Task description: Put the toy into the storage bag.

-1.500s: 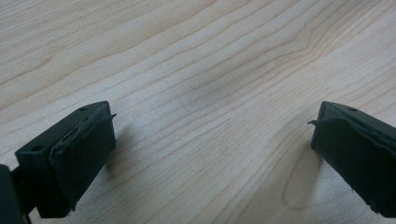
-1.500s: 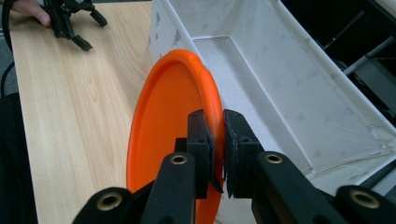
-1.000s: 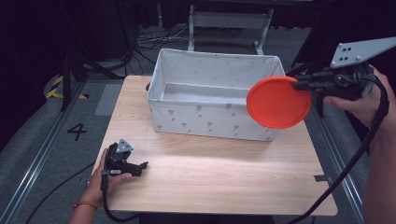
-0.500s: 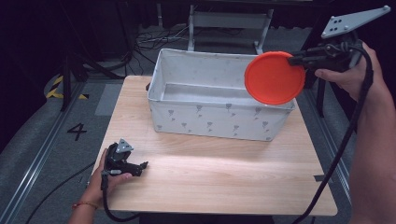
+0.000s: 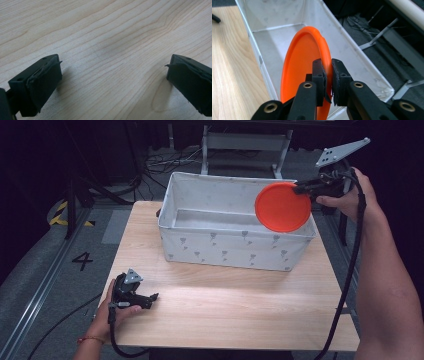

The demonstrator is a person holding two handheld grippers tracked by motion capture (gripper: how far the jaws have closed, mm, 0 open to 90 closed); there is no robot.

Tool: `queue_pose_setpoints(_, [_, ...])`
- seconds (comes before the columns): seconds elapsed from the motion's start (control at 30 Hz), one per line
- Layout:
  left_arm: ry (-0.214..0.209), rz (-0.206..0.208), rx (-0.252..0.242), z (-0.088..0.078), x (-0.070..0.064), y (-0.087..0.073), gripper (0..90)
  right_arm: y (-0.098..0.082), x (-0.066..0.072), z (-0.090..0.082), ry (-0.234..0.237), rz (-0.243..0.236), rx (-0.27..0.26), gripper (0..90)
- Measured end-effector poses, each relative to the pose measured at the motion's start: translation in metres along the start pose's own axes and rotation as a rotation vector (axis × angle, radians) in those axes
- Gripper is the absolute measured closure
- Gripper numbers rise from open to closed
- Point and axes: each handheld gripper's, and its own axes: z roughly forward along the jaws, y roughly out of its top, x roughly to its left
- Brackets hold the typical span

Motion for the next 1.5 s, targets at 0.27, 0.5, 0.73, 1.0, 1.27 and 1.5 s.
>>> queue_pose_setpoints(0.27, [-0.002,-0.008,0.0,0.0,-0.001,0.0,0.3,-0.012,-0.001,0.022,0.007,0.0,0.059,82.1])
queue_pose_setpoints(0.5, [-0.002,-0.007,0.001,0.0,-0.001,0.0,0.3,-0.028,0.004,0.049,0.062,-0.015,0.135,82.1])
queue_pose_setpoints(0.73, [0.001,-0.008,0.001,0.0,-0.001,0.0,0.3,-0.041,0.015,0.072,0.129,-0.071,0.234,82.0])
queue_pose_setpoints(1.0, [0.0,-0.008,0.001,0.0,-0.001,0.0,0.3,-0.044,0.023,0.09,0.179,-0.118,0.362,81.6])
queue_pose_setpoints(1.27, [0.002,0.0,0.0,0.0,0.0,0.0,0.3,-0.045,0.026,0.104,0.203,-0.136,0.44,81.3])
queue_pose_setpoints(1.5, [-0.004,-0.004,0.003,0.0,0.0,0.0,0.2,-0.05,0.027,0.116,0.2,-0.153,0.534,81.2])
